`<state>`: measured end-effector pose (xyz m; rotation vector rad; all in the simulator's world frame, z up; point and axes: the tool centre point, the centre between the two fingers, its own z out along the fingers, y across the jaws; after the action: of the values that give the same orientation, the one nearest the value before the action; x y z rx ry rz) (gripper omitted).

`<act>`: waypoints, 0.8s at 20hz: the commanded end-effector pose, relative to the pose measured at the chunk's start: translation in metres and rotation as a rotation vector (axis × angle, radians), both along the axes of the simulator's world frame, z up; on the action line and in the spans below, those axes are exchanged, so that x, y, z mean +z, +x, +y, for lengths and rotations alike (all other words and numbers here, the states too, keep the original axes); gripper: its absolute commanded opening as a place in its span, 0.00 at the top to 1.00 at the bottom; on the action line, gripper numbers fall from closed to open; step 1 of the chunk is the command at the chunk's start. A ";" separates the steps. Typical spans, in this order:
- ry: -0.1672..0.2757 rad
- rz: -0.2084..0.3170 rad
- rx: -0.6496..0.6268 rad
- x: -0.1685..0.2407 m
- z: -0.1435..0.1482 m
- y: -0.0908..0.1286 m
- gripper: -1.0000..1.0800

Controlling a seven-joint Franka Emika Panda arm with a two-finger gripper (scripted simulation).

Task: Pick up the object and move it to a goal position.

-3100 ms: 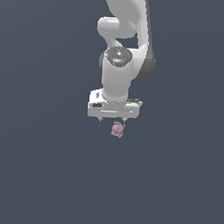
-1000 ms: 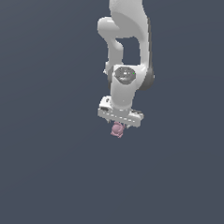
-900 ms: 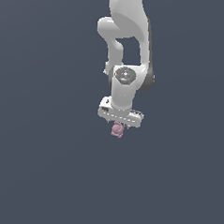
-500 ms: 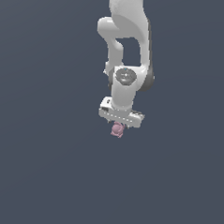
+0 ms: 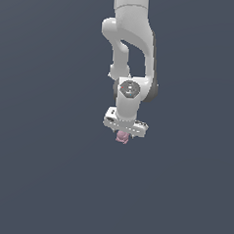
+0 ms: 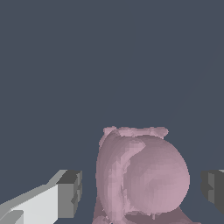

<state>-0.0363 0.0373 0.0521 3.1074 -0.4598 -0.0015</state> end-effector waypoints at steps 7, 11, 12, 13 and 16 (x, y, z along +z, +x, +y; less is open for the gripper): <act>0.000 -0.001 -0.001 -0.013 0.000 0.001 1.00; 0.000 -0.001 -0.001 -0.013 0.000 0.001 1.00; 0.000 -0.001 -0.001 -0.013 0.000 0.001 1.00; 0.000 -0.001 -0.001 -0.013 0.000 0.001 1.00; 0.000 -0.002 -0.001 -0.012 0.001 0.001 1.00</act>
<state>-0.0351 0.0380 0.0404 3.1080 -0.4606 0.0011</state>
